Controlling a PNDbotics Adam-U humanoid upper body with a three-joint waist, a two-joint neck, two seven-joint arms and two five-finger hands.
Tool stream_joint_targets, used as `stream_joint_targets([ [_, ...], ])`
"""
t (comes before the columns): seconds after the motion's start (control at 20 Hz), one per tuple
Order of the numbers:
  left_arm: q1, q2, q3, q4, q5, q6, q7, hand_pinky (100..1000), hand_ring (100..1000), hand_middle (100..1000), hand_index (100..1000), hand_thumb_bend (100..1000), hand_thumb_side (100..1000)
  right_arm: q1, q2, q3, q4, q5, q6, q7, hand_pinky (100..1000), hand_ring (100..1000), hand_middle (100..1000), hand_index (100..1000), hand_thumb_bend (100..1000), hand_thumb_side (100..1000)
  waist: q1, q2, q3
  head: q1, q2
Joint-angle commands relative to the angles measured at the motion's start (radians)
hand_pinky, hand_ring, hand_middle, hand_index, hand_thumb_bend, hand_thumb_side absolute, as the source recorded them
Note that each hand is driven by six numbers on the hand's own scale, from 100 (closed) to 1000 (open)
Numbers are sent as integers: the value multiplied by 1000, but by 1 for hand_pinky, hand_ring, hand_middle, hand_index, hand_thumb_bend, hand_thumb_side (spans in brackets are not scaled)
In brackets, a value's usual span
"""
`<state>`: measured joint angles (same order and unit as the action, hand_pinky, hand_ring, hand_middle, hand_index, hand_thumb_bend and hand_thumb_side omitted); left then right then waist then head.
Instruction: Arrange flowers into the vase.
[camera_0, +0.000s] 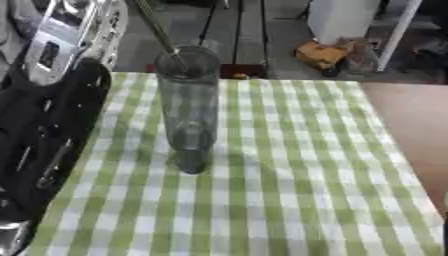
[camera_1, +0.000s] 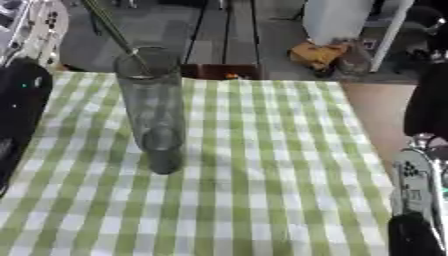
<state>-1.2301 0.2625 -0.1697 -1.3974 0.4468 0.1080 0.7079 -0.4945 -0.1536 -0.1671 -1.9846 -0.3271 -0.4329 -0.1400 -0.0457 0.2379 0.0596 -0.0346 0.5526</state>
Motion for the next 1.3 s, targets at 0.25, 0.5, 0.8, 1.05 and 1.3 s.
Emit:
stream_joint_targets([
  [0.25, -4, 8, -17, -27, 13, -37, -50, 100, 100, 100, 100, 100, 653, -20, -8, -9, -15, 5, -1, -6, 607, 725, 650, 739, 100, 900, -3, -5, -3, -10, -19],
  [0.5, 1, 4, -29, -25, 2, -57, -94, 100, 100, 100, 100, 100, 647, -22, -7, -10, -15, 6, -1, -7, 606, 726, 649, 739, 100, 898, -6, 4, -5, -5, -29],
  [0.8, 9, -2, -38, -8, -9, -57, -111, 100, 100, 100, 100, 100, 650, -23, -7, -12, -15, 8, 0, -9, 605, 727, 648, 738, 100, 891, -10, 12, -7, 5, -38],
  [1.05, 12, -9, -41, 12, -19, -65, -111, 100, 100, 100, 100, 100, 651, -23, -6, -13, -15, 9, 1, -9, 604, 728, 647, 738, 100, 884, -11, 19, -8, 10, -45],
  [1.3, 19, -13, -47, 42, -47, -77, -126, 100, 100, 100, 100, 100, 664, -25, -5, -15, -15, 10, 1, -10, 603, 728, 647, 738, 100, 882, -12, 24, -10, 10, -48],
])
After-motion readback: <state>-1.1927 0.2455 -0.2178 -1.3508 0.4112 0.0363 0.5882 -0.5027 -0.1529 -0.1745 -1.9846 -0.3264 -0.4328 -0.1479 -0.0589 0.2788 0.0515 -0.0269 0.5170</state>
